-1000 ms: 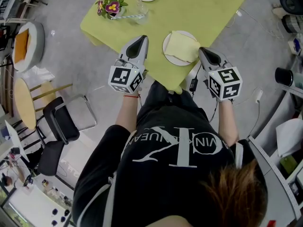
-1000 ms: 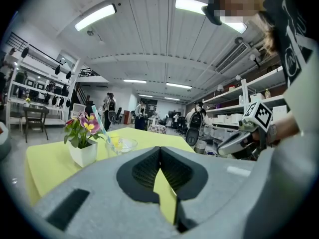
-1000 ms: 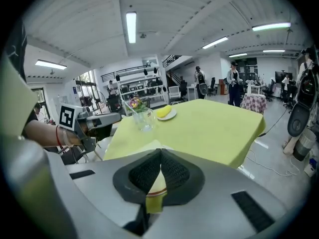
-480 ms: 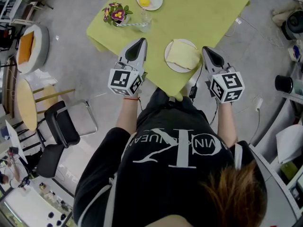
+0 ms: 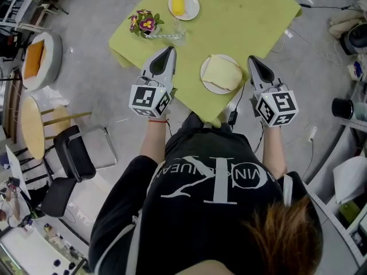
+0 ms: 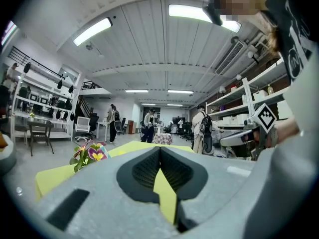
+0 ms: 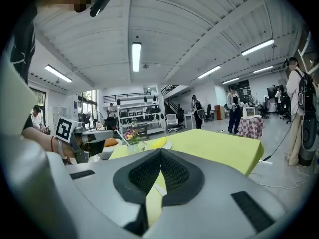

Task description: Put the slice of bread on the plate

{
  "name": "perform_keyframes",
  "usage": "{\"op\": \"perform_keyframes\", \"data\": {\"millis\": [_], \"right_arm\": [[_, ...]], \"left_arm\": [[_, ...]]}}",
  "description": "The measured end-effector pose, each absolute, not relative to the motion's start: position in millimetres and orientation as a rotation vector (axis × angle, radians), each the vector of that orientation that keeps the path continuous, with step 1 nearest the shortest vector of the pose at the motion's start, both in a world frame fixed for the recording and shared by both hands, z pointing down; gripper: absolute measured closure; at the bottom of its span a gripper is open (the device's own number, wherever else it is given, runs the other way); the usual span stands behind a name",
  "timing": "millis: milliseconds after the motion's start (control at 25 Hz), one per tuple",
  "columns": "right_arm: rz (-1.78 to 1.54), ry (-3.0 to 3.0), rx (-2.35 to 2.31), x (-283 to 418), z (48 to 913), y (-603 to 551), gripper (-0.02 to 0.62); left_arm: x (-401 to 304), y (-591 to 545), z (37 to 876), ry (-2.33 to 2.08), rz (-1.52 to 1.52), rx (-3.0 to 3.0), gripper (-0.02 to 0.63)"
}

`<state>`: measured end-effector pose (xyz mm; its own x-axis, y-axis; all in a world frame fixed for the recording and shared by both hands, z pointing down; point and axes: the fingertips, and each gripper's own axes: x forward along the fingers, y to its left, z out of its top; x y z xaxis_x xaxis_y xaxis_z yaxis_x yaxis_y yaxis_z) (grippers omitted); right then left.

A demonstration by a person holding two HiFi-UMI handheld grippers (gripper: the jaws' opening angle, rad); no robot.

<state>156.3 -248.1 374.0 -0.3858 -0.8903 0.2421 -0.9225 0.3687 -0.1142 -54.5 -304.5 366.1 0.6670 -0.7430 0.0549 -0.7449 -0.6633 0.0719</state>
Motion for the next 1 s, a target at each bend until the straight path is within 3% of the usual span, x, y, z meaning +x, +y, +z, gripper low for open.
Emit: {"op": "perform_keyframes", "data": {"millis": [1000], "right_arm": [[0.154,-2.568,1.722,153,332,-274,0.595]], "left_arm": [[-76,-320,319,-1.373,-0.088,2.826,0.597]]}}
